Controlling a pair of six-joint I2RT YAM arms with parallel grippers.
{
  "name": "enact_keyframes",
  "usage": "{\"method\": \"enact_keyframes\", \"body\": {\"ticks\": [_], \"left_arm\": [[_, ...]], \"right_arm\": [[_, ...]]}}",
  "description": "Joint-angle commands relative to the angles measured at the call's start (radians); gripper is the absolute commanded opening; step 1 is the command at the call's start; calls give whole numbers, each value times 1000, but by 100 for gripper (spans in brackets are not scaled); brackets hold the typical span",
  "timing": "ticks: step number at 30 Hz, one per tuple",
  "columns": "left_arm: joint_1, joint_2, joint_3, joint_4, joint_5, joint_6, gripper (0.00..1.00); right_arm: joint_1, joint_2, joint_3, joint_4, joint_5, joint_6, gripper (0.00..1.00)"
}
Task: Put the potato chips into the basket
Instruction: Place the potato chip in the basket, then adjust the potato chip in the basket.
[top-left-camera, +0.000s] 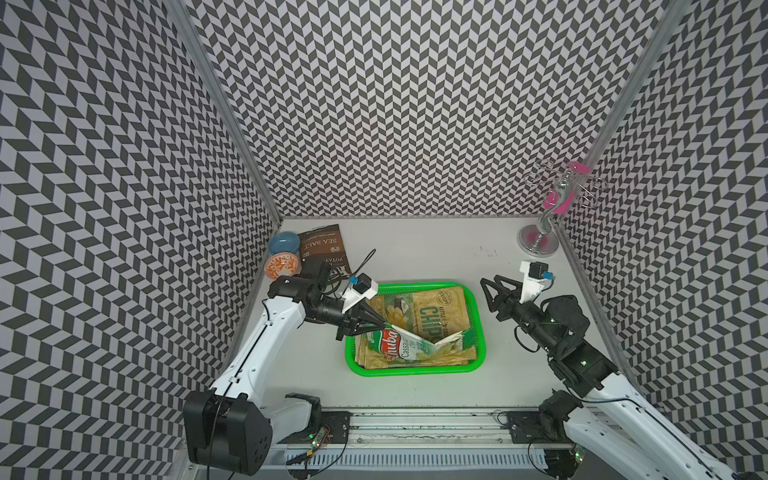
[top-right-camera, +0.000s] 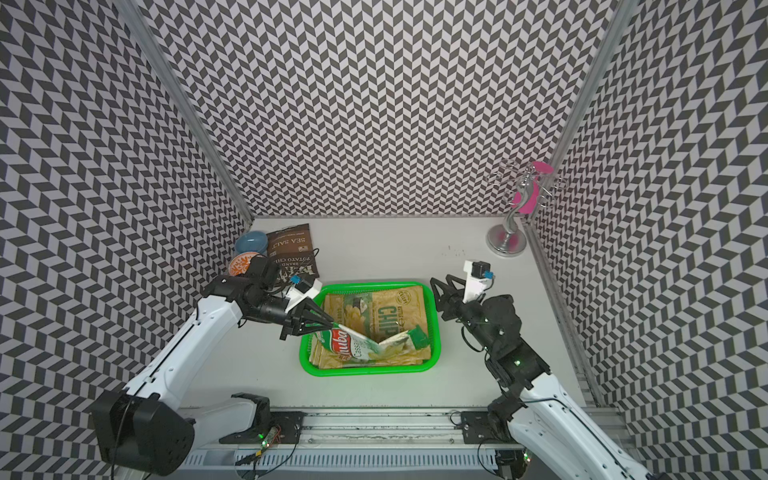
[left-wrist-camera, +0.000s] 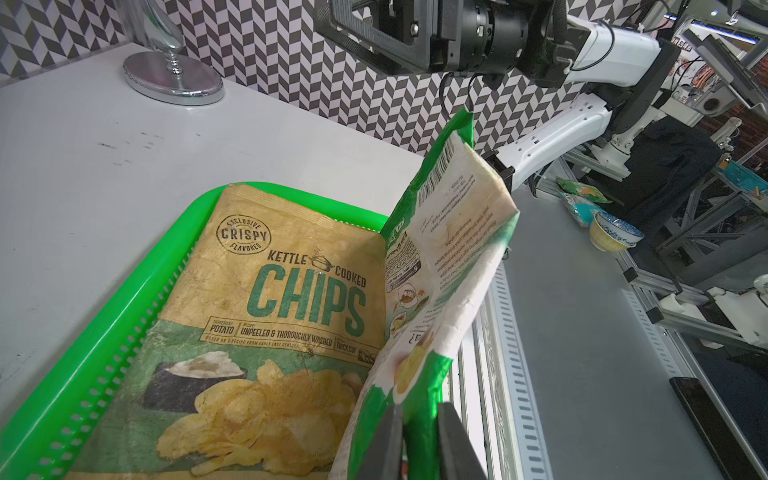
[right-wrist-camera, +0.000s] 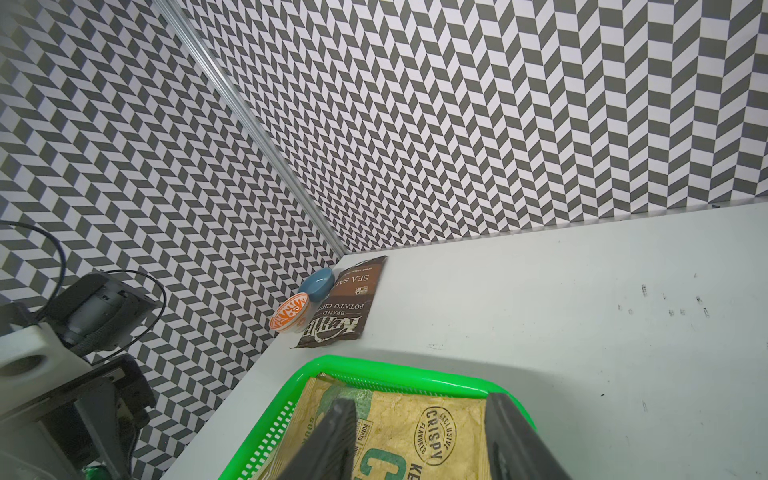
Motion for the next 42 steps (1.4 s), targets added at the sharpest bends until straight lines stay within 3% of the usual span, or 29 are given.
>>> {"method": "enact_keyframes", "body": {"ticks": [1, 9, 15, 18, 24, 35, 38, 40, 42], "left_arm": [[21, -14, -5, 60, -27, -49, 24], [73, -55, -4, 323, -111, -312, 57], [131, -98, 12, 579, -185, -552, 97], [136, -100, 34, 638, -239, -625, 99], [136, -84, 49, 643, -236, -654, 99], [135, -103, 40, 586, -250, -571, 99], [103, -89, 128, 338, -208, -282, 97], [26, -80, 201, 146, -260, -67, 97], [-80, -91, 221, 88, -369, -28, 98]], "right_arm": [[-7, 3, -4, 56, -20, 8, 53], [-7, 40, 12, 66, -51, 2, 54], [-7, 50, 31, 55, -33, -10, 58], [-7, 62, 57, 28, -9, -20, 61], [-7, 84, 133, -27, 15, -31, 62], [-6, 133, 123, -37, -178, -43, 64], [-7, 141, 121, -59, -183, -51, 64], [-7, 139, 120, -68, -165, -54, 64], [-6, 139, 123, -75, -140, -56, 64]]}}
